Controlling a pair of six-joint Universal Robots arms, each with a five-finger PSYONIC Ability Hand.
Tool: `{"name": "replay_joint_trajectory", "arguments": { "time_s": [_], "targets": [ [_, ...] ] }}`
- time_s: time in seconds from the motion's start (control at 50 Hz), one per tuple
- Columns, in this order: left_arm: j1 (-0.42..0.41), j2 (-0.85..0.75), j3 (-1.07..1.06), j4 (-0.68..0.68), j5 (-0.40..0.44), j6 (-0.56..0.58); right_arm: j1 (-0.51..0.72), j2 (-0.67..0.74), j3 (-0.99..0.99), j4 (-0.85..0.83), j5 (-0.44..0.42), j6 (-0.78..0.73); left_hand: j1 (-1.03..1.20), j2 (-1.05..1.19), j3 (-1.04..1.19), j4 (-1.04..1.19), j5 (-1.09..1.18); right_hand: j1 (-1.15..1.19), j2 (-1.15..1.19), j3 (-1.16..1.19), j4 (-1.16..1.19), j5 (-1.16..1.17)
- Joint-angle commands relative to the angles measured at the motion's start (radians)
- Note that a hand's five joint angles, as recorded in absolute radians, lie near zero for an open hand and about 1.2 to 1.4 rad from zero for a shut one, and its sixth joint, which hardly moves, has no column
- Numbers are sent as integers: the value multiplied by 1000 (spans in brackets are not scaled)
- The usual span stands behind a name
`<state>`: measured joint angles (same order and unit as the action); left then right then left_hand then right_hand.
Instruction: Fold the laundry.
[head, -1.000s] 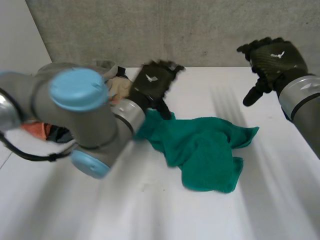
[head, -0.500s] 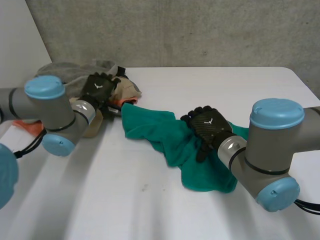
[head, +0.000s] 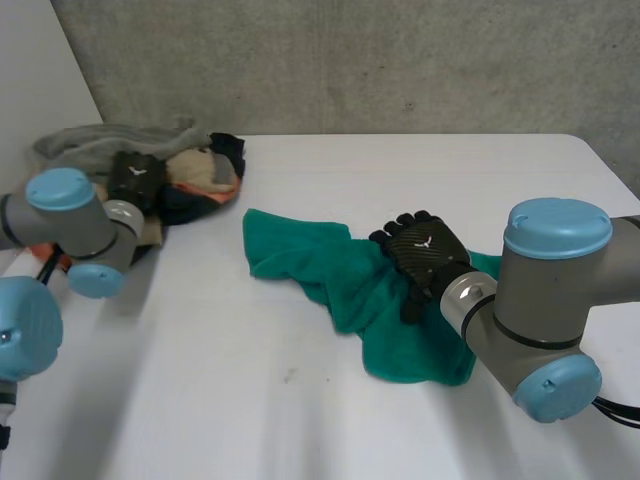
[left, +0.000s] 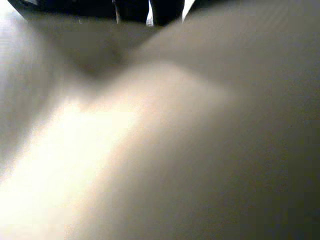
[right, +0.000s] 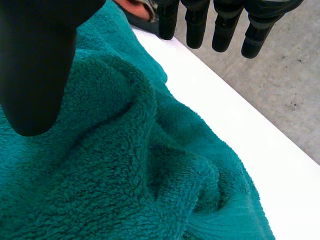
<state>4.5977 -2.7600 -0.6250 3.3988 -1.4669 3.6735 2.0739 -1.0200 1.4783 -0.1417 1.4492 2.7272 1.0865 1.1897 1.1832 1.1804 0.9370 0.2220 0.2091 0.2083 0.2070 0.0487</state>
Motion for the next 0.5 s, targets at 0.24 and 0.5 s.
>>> {"name": "replay_joint_trajectory", "arguments": {
  "time_s": [0.24, 0.5],
  "targets": [
    [-43, 239, -295, 20, -95, 86, -1, -49, -10, 11, 11, -10, -912, -1015, -1009, -1006, -937, -47, -35, -34, -32, -49],
    [-203, 621, -616, 4, -79, -62, -89, -232, -59, 266, 10, -35, -902, -1006, -999, -996, -927, -47, -35, -34, -32, -49]
  ]
}}
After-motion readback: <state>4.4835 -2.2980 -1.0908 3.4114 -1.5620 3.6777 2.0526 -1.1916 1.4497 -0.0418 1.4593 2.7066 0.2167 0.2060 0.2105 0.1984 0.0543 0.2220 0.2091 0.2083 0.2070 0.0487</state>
